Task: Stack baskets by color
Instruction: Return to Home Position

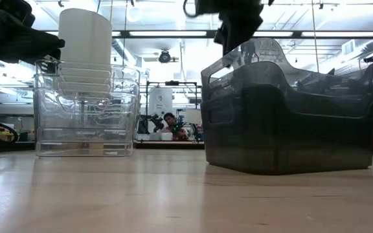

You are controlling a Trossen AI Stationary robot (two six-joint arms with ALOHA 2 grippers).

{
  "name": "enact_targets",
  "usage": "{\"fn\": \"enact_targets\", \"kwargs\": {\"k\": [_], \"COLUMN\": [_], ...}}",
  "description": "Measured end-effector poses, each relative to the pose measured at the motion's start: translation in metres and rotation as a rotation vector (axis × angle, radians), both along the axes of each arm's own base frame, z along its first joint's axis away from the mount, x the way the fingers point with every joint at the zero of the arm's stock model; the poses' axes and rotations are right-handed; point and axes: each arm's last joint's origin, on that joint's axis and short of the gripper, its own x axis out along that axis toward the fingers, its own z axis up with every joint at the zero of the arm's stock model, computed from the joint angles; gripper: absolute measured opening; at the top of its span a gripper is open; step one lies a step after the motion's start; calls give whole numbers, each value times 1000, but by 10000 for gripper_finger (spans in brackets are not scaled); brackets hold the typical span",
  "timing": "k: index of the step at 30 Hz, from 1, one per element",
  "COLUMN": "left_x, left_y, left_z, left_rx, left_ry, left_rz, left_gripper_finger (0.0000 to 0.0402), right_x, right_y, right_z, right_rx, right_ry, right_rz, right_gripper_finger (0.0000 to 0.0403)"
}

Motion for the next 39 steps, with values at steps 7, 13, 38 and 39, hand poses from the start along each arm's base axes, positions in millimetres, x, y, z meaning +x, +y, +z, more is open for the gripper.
{"fn": "enact_targets", "kwargs": {"k": [7, 13, 38, 39], "left_x": [0, 0, 0, 0], "left_y": [0, 0, 0, 0], "left_z": [0, 0, 0, 0], "left_rx": [0, 0, 0, 0], "left_ry": [0, 0, 0, 0], "left_rz": [0, 0, 0, 0], "left_gripper_finger": [31, 29, 38, 39], "right_x": [-33, -67, -188, -192], "right_y": [-3, -6, -19, -20], "right_z": [8, 5, 66, 62], "right_rx": [32, 45, 111, 111], "right_ry": [-238, -379, -926, -946], "right_rz": [-28, -30, -75, -73], "right_gripper_finger": [103, 97, 70, 70]}}
